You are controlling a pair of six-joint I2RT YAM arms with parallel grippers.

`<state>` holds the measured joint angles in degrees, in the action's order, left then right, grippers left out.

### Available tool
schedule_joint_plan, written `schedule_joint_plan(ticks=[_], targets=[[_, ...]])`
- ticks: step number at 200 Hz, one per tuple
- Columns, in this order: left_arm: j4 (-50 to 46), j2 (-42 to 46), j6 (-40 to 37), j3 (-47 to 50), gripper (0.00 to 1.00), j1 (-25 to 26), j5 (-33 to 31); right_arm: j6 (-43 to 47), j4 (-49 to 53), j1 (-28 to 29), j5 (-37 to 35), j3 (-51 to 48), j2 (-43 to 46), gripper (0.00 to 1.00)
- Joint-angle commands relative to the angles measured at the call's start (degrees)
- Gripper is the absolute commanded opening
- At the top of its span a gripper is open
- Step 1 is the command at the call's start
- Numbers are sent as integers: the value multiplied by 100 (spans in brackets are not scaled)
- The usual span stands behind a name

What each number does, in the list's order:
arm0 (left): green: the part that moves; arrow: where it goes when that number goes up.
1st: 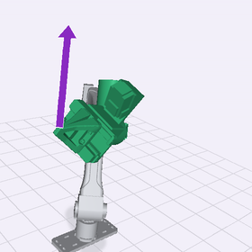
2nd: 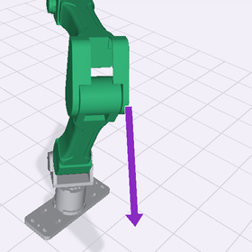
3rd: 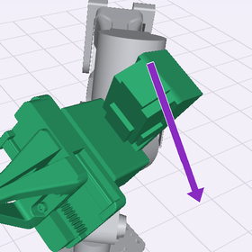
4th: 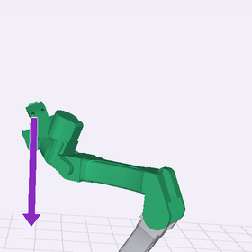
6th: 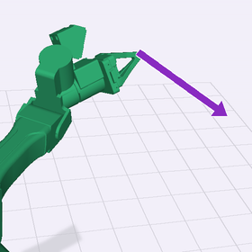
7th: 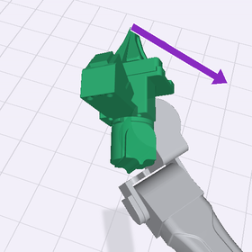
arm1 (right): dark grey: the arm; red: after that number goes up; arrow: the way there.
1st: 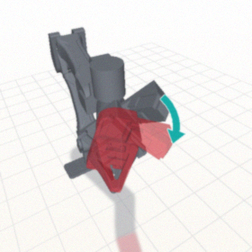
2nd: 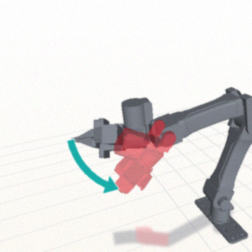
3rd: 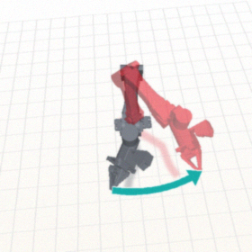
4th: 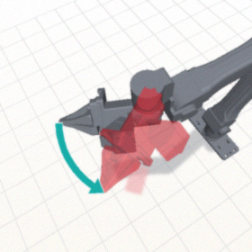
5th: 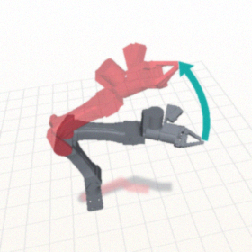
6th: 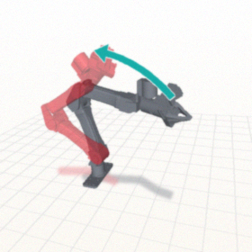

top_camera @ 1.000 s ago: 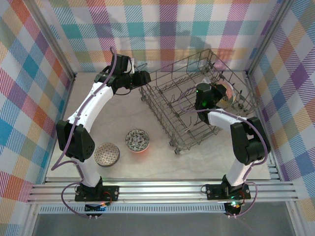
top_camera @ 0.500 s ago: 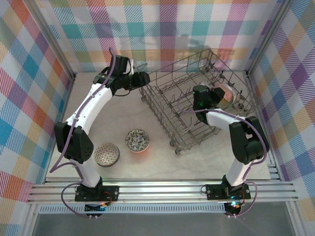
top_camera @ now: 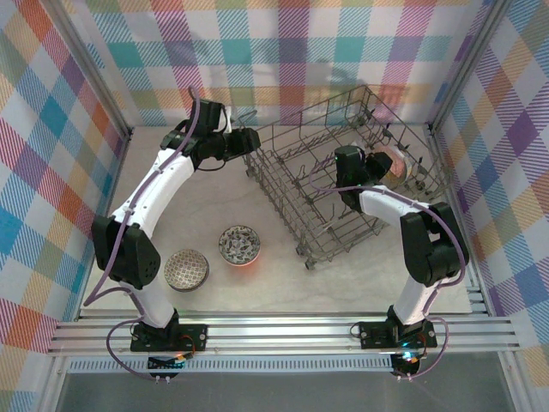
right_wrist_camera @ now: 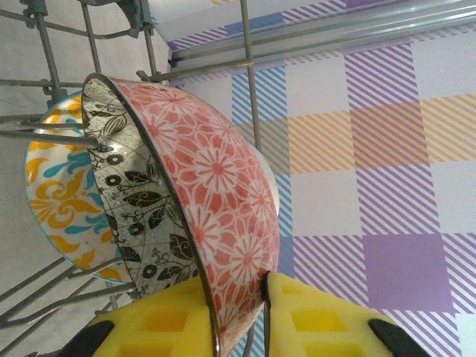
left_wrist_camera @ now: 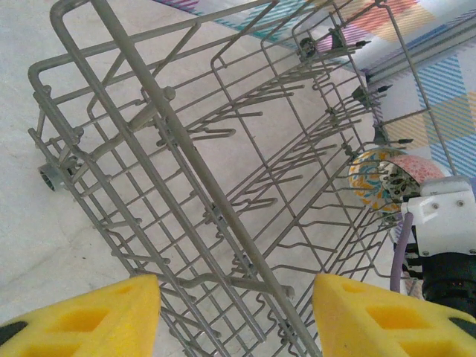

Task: Load the bowls into the dish rack

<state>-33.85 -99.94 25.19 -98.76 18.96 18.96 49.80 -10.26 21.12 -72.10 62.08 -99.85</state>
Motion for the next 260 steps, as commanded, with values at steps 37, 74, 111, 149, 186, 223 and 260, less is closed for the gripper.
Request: schedule_joint_plan(ticks=[37, 74, 111, 149, 186, 223, 260], targets=[[242, 221, 113, 91, 55, -68, 20, -920, 1228, -144, 41, 143, -65, 20], [288, 190, 153, 76, 55, -68, 46, -1264, 1694, -133, 88, 301, -92, 21], [325, 171, 162, 85, 54, -68, 35, -1605, 2111, -137, 100, 411, -71, 15], [326, 136, 173, 67, 53, -68, 55, -1653, 2061, -203, 107, 436, -200, 14], [256, 85, 170, 26, 53, -70, 55, -1816, 2190, -337, 308, 674, -424, 18], [159, 37, 162, 11, 53, -69, 33, -1807, 2197, -464, 484, 949, -629, 20], [-42, -5, 112, -79, 54, -68, -47, -1720, 2150, -573, 609, 1093, -611, 25]])
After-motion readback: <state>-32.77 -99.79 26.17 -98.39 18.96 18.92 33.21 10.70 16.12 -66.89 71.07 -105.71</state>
